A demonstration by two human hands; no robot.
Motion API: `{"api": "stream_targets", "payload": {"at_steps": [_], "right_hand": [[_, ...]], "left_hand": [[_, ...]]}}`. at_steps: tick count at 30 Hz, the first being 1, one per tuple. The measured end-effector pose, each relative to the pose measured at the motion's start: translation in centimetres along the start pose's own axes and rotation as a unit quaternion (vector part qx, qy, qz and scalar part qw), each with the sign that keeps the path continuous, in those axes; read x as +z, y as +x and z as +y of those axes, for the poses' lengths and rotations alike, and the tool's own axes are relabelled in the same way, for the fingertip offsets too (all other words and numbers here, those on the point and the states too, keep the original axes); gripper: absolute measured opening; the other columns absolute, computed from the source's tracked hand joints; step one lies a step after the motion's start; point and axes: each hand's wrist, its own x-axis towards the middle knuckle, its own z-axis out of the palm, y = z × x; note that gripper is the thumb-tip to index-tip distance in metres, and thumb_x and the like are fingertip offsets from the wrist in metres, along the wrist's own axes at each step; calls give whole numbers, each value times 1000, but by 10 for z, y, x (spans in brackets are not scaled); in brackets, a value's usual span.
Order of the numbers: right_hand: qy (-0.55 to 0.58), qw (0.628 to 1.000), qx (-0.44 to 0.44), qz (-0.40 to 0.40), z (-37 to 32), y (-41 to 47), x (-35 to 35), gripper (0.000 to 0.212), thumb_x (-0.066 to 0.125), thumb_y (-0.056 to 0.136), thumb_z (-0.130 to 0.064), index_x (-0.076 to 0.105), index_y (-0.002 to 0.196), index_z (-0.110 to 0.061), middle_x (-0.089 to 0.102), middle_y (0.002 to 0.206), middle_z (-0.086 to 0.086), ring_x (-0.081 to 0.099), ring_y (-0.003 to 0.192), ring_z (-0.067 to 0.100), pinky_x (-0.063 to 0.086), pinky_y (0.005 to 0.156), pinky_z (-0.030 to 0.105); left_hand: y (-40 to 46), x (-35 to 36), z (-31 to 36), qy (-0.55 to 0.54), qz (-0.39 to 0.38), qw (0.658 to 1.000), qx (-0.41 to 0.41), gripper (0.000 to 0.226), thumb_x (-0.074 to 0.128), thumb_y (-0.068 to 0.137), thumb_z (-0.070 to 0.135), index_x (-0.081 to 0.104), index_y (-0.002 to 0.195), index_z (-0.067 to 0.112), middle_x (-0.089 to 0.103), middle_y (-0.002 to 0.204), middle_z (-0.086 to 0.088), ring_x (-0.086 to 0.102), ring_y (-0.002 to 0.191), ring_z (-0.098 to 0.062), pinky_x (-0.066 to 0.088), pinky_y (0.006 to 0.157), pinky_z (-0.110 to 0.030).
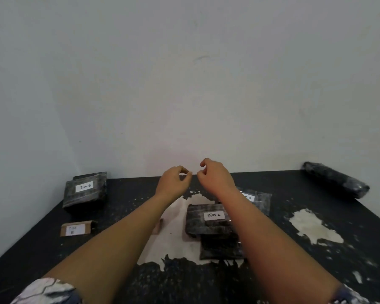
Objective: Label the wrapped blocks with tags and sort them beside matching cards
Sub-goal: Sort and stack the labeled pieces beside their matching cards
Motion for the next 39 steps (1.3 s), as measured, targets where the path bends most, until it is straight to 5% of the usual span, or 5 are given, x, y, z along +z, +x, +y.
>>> {"api": "stream_targets", "payload": {"at_steps": [7, 17, 29, 35, 39], "right_hand": [[-39, 999, 33, 5, 57, -16, -32, 38, 56, 105, -31, 63, 140, -18, 75, 123, 5, 72, 104, 27, 63, 88, 44], [-167, 979, 119, -11, 130, -40, -48, 36, 58, 106, -32, 62, 136, -13, 65, 133, 11, 62, 123, 32, 58, 94, 45], [-177, 964, 200, 3, 159, -51, -38, 46, 53, 110, -43, 52, 144, -12, 48, 145, 15, 57, 127, 38, 55, 87, 46], [-155, 959, 234, 20, 163, -55, -32, 54, 54, 110, -45, 44, 152, -12, 39, 149, 18, 69, 103, 37, 59, 71, 43], [-103, 956, 275, 12, 166, -54, -31, 57, 55, 110, -45, 42, 151, -9, 54, 146, 22, 66, 121, 43, 49, 77, 44]], "left_hand": [[-2, 47, 30, 13, -80, 996, 26, 38, 58, 106, 51, 73, 121, 19, 74, 121, -1, 68, 108, -20, 58, 95, -43], [-13, 93, 33, 21, -167, 986, -12, 40, 56, 108, 55, 67, 120, 19, 73, 118, -2, 66, 103, -23, 55, 92, -41], [-8, 117, 31, 32, -212, 976, -30, 69, 51, 108, 61, 47, 157, 13, 64, 146, -10, 62, 127, -31, 51, 102, -42], [-9, 123, 33, 42, -212, 976, -24, 64, 48, 109, 61, 57, 151, 13, 67, 140, -10, 65, 122, -31, 54, 102, -44], [-9, 126, 33, 51, -190, 980, -26, 56, 48, 108, 63, 71, 122, 14, 74, 108, -9, 69, 96, -28, 59, 92, -49]]}}
